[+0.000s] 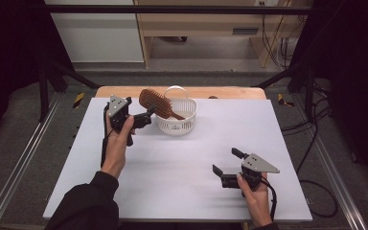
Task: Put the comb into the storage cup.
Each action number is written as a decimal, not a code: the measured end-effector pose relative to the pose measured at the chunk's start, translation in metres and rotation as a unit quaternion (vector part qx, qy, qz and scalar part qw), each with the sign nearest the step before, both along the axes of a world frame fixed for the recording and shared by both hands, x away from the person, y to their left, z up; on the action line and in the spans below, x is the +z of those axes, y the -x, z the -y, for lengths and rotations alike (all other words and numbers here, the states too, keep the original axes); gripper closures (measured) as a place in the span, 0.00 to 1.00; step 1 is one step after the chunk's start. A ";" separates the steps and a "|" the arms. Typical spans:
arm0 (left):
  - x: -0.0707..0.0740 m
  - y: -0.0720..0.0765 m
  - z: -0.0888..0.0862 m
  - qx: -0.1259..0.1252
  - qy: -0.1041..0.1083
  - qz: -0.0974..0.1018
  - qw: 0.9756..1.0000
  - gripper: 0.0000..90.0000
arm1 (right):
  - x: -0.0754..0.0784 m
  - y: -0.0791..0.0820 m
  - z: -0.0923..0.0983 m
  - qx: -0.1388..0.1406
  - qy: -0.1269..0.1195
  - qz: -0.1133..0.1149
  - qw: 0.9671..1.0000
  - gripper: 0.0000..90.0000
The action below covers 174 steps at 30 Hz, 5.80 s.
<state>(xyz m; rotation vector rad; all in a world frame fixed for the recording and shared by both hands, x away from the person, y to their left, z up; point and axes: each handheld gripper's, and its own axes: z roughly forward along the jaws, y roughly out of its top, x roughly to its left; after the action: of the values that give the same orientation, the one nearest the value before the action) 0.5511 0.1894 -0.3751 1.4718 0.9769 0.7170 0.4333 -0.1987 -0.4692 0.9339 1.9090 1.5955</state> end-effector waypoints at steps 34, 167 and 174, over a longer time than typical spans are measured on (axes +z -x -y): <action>0.002 0.018 -0.008 -0.015 0.004 0.014 1.000 0.03 | 0.000 0.000 -0.001 -0.016 0.010 0.014 1.000 0.04; -0.075 0.152 -0.104 -0.007 -0.025 0.010 1.000 0.02 | 0.005 0.007 0.015 -0.032 0.028 0.030 0.999 0.04; -0.080 0.157 -0.093 -0.025 -0.038 0.000 0.999 0.02 | 0.004 0.012 0.026 -0.038 0.026 0.031 0.998 0.04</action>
<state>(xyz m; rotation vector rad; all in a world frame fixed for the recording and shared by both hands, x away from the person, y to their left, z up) 0.3944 0.2825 -0.4546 1.5572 0.9176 0.7250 0.4215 -0.2243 -0.4648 0.9131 1.8424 1.5067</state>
